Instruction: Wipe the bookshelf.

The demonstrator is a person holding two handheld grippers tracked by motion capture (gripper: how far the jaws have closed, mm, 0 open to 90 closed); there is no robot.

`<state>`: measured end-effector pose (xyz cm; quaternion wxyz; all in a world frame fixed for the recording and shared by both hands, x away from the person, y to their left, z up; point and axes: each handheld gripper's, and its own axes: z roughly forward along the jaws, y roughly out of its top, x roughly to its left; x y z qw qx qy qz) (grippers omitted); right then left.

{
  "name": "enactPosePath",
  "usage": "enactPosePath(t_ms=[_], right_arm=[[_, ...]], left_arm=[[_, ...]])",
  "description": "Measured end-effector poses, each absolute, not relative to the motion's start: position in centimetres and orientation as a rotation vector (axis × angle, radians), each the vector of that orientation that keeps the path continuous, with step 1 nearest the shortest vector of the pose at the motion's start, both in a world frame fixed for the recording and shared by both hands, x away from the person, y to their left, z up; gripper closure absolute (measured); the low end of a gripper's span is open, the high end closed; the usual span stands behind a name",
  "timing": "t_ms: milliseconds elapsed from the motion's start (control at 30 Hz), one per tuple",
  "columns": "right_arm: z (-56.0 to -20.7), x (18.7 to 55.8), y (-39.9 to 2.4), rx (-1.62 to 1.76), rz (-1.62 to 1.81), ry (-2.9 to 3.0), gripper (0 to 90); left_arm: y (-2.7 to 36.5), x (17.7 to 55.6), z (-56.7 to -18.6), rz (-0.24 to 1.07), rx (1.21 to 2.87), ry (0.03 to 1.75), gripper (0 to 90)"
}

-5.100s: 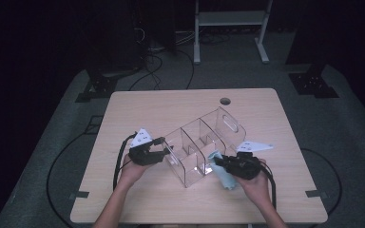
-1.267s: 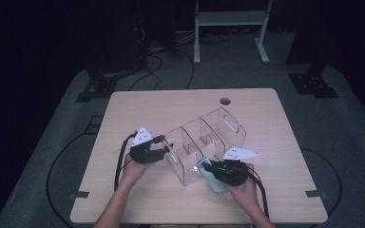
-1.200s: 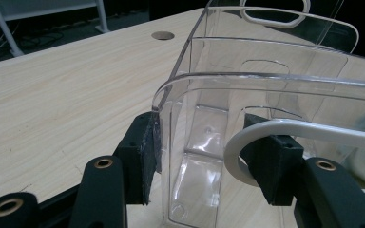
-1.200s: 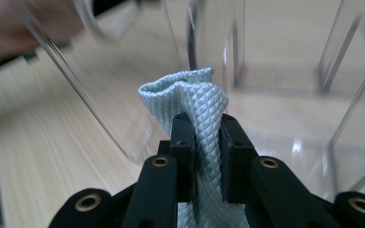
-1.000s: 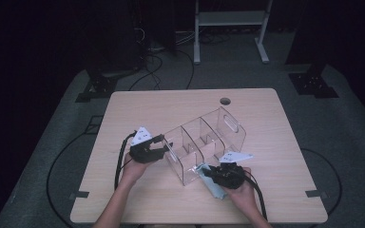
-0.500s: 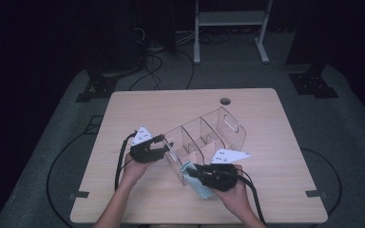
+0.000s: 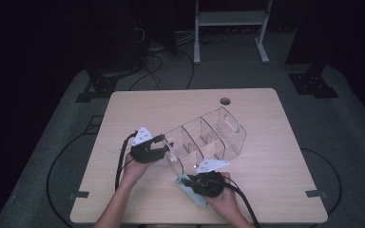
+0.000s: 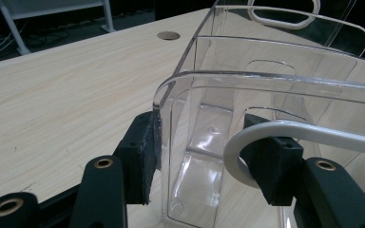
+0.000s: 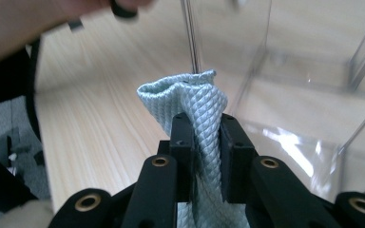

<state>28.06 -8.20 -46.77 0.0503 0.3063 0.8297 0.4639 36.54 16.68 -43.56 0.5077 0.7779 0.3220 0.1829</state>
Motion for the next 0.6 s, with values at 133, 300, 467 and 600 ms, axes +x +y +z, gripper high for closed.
enactPosePath(t_ms=[133, 300, 467, 600], right_arm=[[-48.6, 28.5, -7.9, 0.973, 1.364, 2.583, 78.0], [-48.2, 28.4, -7.8, 0.964, 1.325, 2.590, 78.0], [-44.5, 28.0, -8.5, 0.914, 1.435, 2.505, 77.9], [-41.4, 27.6, -9.1, 0.874, 1.539, 2.416, 77.9]], left_arm=[[16.7, 36.6, -43.6, 0.440, 1.867, 0.776, 47.1], [16.7, 36.7, -43.6, 0.437, 1.864, 0.777, 47.4], [16.7, 36.6, -43.6, 0.435, 1.864, 0.779, 47.4], [16.7, 36.7, -43.6, 0.431, 1.863, 0.777, 47.4]])
